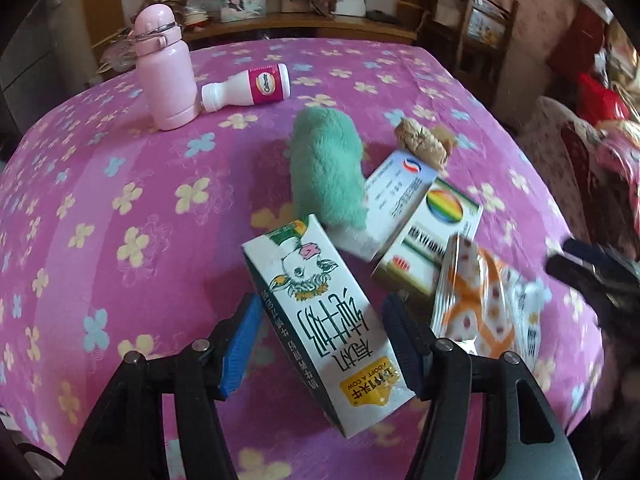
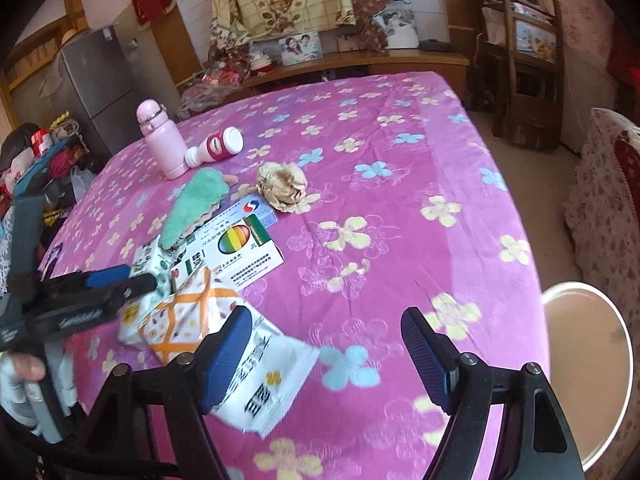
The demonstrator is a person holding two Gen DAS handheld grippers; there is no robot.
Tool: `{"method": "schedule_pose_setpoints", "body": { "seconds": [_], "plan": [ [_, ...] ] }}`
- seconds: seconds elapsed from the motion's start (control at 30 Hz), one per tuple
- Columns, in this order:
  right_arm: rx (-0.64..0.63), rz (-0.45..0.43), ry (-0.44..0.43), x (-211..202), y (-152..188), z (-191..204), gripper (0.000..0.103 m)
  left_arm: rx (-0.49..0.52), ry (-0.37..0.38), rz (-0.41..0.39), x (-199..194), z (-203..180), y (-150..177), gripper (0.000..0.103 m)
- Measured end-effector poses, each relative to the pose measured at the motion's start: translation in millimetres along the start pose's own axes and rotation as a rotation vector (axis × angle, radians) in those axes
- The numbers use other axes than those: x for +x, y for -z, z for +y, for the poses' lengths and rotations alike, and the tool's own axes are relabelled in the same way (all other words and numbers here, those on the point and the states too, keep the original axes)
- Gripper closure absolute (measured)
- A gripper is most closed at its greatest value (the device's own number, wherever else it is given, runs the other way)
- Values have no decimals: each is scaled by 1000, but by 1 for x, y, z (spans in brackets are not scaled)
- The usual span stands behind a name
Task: Collect trash
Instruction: 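Grasp the white milk carton with the left tool while the right tool grasps the orange-striped snack bag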
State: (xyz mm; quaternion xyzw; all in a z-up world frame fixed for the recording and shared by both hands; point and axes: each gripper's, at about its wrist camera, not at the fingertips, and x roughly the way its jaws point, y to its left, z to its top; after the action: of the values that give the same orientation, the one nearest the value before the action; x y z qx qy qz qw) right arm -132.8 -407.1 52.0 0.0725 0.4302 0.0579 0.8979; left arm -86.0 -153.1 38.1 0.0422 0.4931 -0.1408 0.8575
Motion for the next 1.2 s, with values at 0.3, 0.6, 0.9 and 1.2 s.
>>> {"method": "schedule_pose_setpoints", "body": {
  "seconds": [0.3,0.6,0.9,1.2],
  "plan": [
    [-108,135,-65,37,4,19,23,71,6,69,-9,11,13,39],
    [-176,78,-181,-14,30,31,18,-23,113,53,-8,22,13,32],
    [-350,135,-309,-6,38,71,17,11,77,112,22,12,8,48],
    [-591,229,-328,28,40,105,13,-59,52,49,-18,45,15,48]
  ]
}}
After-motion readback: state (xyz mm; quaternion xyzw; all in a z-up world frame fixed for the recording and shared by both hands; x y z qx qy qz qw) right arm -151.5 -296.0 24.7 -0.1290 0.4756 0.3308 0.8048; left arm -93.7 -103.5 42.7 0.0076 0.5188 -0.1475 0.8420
